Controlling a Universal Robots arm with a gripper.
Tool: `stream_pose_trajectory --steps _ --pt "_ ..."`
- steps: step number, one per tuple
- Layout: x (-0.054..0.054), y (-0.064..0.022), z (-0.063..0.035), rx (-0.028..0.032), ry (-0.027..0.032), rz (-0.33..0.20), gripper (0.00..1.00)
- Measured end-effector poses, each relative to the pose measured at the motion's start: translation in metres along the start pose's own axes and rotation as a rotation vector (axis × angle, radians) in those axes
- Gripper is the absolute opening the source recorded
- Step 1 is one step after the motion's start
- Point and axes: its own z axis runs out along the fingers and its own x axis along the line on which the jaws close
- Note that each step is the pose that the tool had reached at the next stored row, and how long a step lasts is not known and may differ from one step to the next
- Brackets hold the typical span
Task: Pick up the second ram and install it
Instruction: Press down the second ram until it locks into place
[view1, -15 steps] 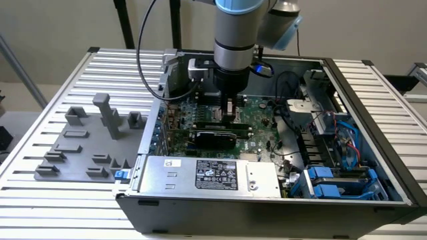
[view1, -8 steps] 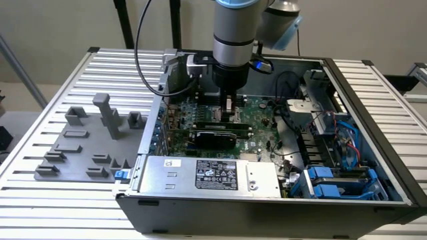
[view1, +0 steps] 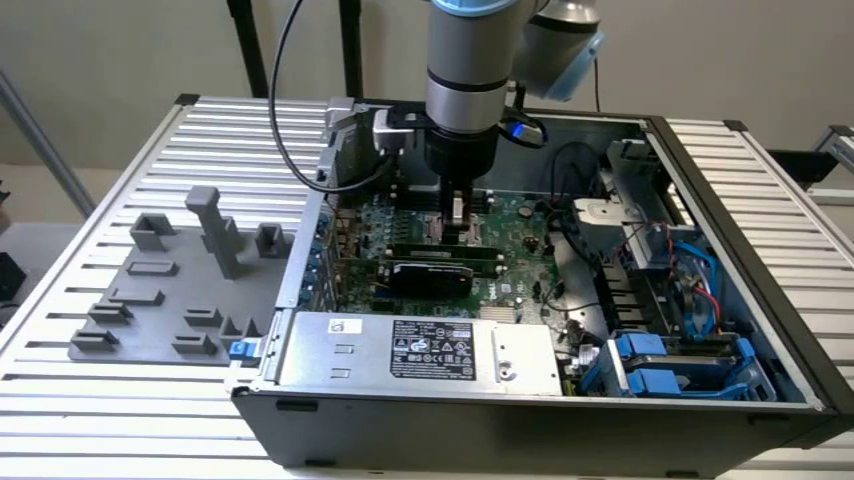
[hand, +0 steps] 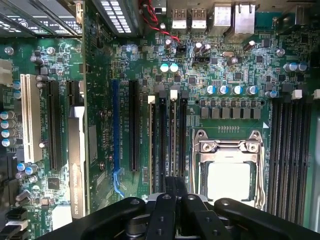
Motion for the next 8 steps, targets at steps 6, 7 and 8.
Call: stream_pose_trajectory --steps 6,7,8 --pt "0.0 0.0 0.0001 -0.0001 0.0002 0.0 0.0" --pt "0.0 0.0 0.0006 -0.0001 0.0001 0.0 0.0" --pt "0.0 0.0 0.0012 -0.0001 0.0001 0.0 0.0"
